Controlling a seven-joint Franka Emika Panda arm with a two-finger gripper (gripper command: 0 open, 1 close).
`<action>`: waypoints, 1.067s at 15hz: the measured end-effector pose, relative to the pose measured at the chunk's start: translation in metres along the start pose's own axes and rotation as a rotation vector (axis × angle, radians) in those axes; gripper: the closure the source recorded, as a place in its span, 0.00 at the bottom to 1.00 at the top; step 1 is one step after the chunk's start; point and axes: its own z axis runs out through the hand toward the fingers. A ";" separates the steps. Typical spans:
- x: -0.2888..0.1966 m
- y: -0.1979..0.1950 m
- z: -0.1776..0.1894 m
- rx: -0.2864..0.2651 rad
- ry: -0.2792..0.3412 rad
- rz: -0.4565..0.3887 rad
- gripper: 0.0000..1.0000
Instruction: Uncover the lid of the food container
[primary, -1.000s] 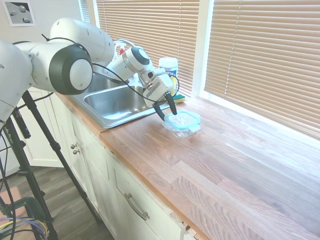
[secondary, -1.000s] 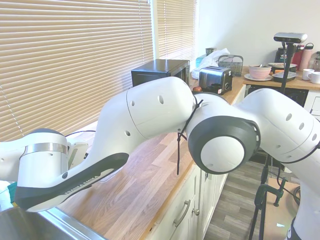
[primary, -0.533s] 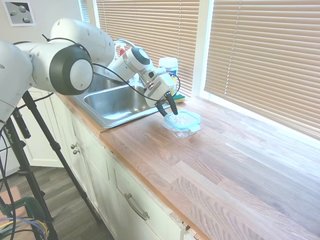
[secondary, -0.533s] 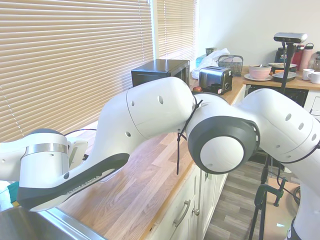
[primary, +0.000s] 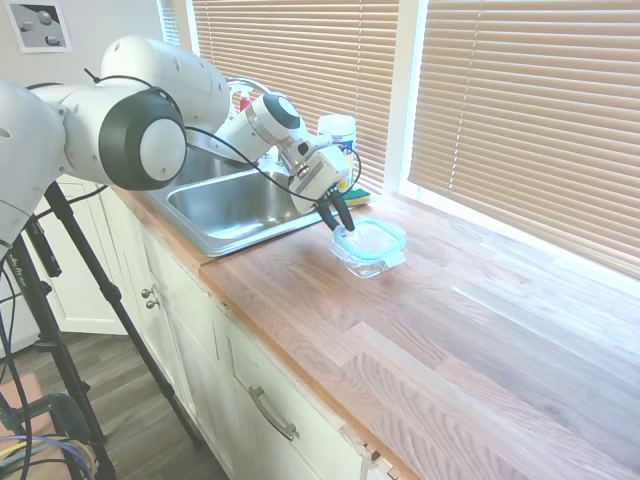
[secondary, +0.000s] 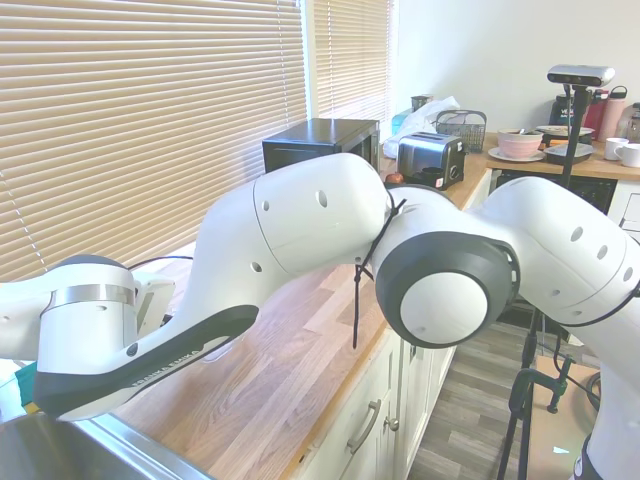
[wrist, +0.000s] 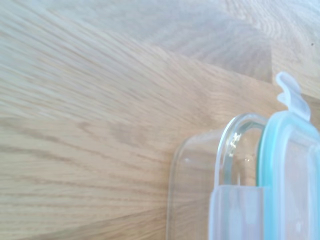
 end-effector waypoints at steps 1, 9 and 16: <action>0.002 0.001 -0.003 0.008 -0.014 0.004 1.00; 0.035 0.022 -0.011 0.045 -0.110 0.053 1.00; 0.093 0.065 -0.027 0.103 -0.173 0.147 1.00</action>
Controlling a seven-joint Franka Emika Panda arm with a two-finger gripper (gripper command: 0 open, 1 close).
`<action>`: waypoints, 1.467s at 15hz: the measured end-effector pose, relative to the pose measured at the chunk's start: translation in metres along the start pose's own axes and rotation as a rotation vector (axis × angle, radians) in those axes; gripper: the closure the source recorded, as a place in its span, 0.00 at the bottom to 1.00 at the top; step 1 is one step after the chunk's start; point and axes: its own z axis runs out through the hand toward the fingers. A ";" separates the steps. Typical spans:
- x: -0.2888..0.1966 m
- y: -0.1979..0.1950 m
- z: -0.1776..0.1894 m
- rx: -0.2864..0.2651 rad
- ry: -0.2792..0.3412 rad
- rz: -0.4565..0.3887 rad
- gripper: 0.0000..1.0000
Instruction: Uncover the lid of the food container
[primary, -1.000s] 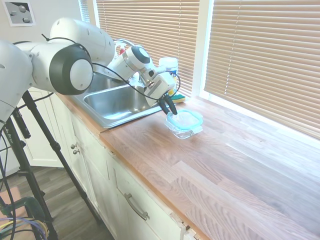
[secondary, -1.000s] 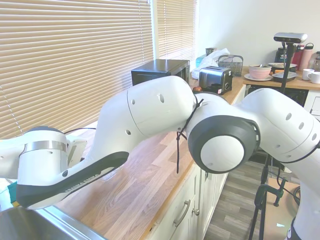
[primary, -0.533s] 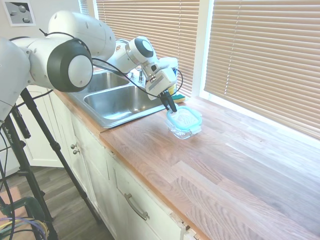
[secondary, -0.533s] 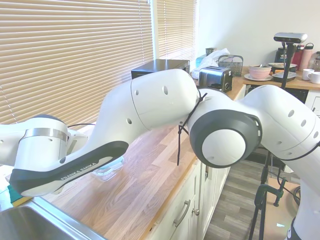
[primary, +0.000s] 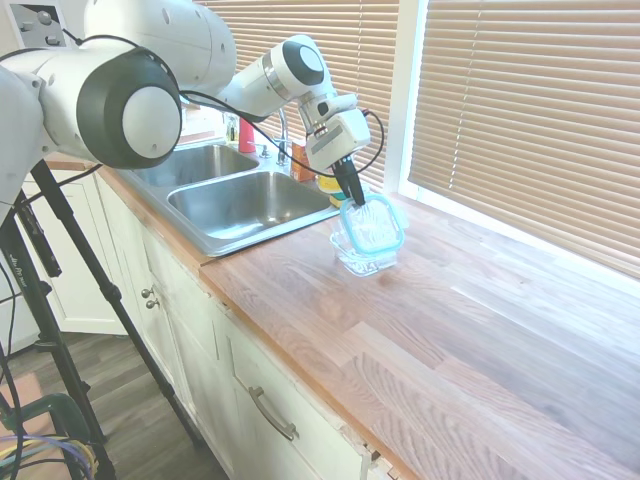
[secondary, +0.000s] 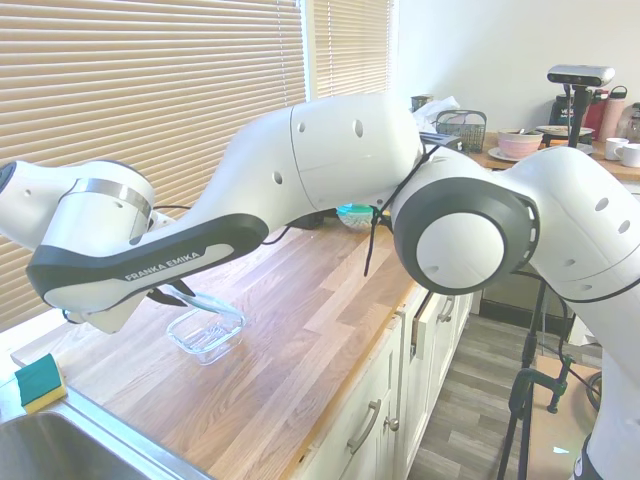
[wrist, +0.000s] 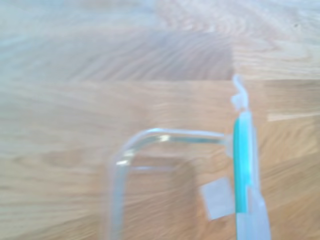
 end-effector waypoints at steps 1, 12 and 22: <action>0.010 0.005 -0.001 0.006 -0.005 0.017 1.00; 0.135 0.084 0.091 0.092 -0.293 0.226 1.00; 0.157 0.204 0.204 0.231 -0.571 0.283 1.00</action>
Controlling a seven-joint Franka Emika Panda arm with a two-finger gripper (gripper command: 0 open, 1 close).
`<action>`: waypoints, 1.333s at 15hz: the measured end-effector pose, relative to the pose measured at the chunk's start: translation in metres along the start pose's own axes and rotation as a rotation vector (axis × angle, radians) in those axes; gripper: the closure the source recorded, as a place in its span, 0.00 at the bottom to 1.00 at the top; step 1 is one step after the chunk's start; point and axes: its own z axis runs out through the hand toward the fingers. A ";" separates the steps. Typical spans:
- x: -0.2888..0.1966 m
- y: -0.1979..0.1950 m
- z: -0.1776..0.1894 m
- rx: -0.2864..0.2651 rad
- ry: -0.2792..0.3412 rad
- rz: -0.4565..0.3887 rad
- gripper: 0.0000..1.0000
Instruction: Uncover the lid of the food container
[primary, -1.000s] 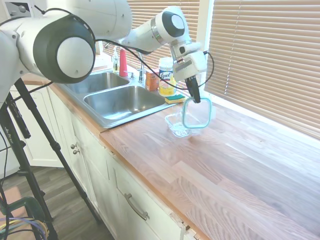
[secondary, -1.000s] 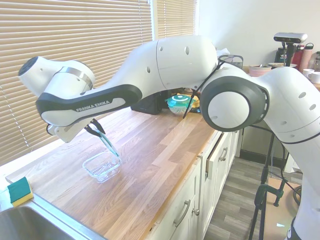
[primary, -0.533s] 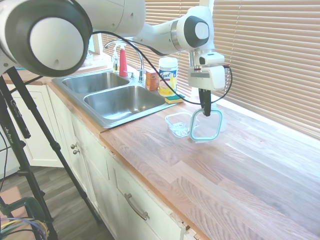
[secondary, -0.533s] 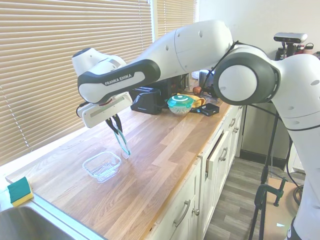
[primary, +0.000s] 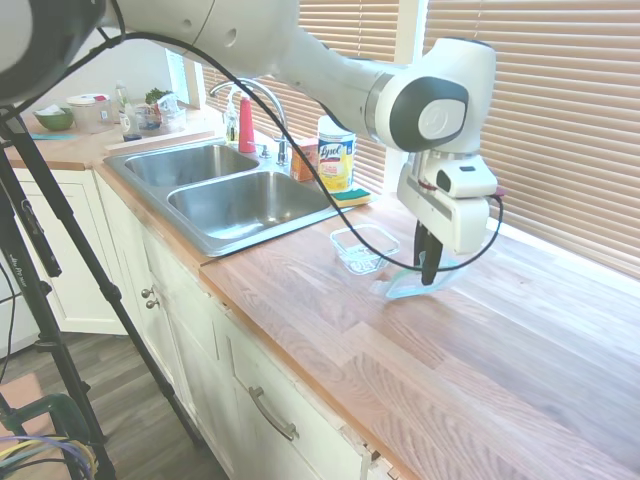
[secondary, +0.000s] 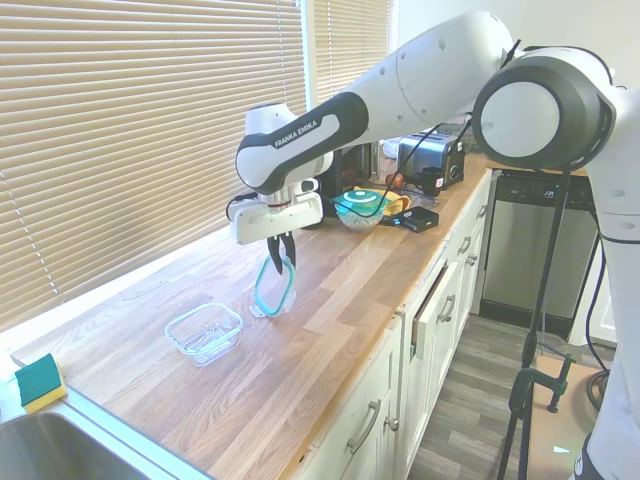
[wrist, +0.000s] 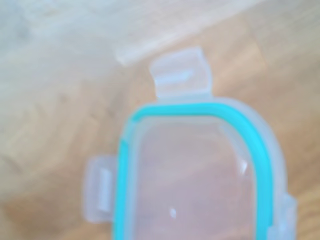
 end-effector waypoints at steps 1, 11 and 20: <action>0.003 0.010 0.007 -0.008 -0.002 0.002 1.00; -0.008 0.031 0.028 -0.030 0.049 -0.067 0.00; -0.020 0.029 0.006 -0.001 0.084 -0.095 0.00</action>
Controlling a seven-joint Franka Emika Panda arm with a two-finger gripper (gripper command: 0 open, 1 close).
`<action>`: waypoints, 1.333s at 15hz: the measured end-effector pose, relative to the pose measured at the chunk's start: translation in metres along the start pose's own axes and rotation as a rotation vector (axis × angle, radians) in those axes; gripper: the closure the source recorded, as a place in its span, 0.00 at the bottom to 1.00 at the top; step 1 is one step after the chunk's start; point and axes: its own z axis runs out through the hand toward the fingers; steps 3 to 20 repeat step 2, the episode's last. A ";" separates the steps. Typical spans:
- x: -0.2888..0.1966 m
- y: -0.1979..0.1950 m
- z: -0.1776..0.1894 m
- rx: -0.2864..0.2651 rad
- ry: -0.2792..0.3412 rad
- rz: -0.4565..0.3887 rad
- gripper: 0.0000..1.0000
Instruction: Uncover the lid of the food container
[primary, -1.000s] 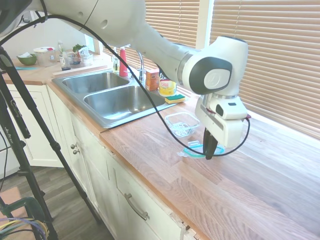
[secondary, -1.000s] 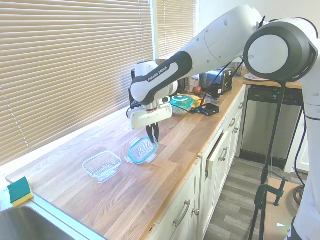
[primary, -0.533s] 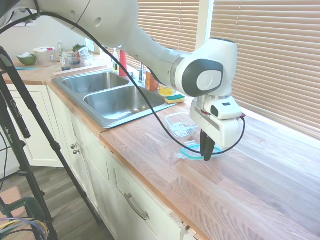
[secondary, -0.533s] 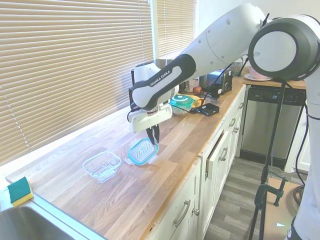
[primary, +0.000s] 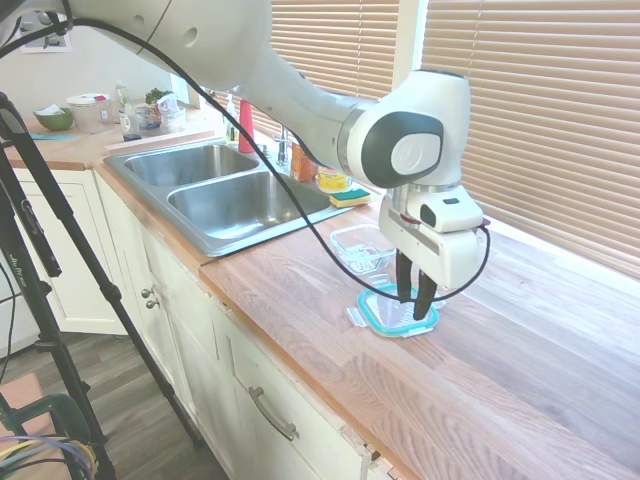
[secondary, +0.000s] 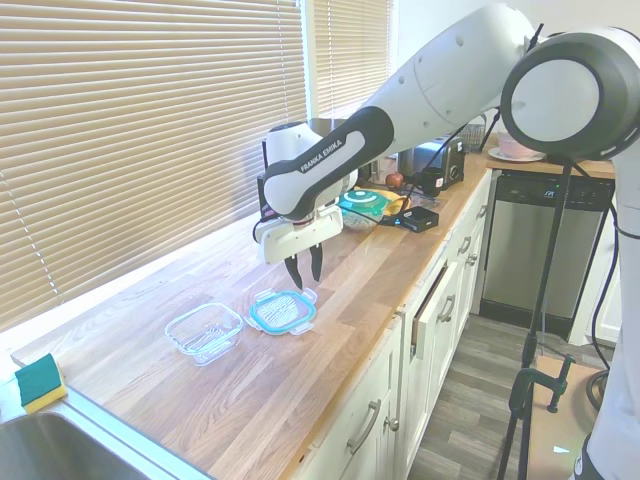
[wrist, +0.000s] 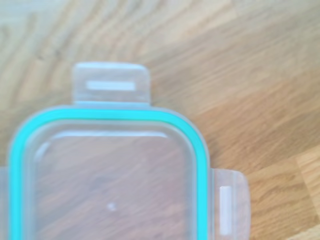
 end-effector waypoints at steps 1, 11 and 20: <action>-0.008 -0.002 -0.019 0.026 0.010 -0.014 0.00; -0.019 -0.005 -0.042 0.053 0.017 -0.034 0.00; -0.019 -0.005 -0.042 0.053 0.017 -0.034 0.00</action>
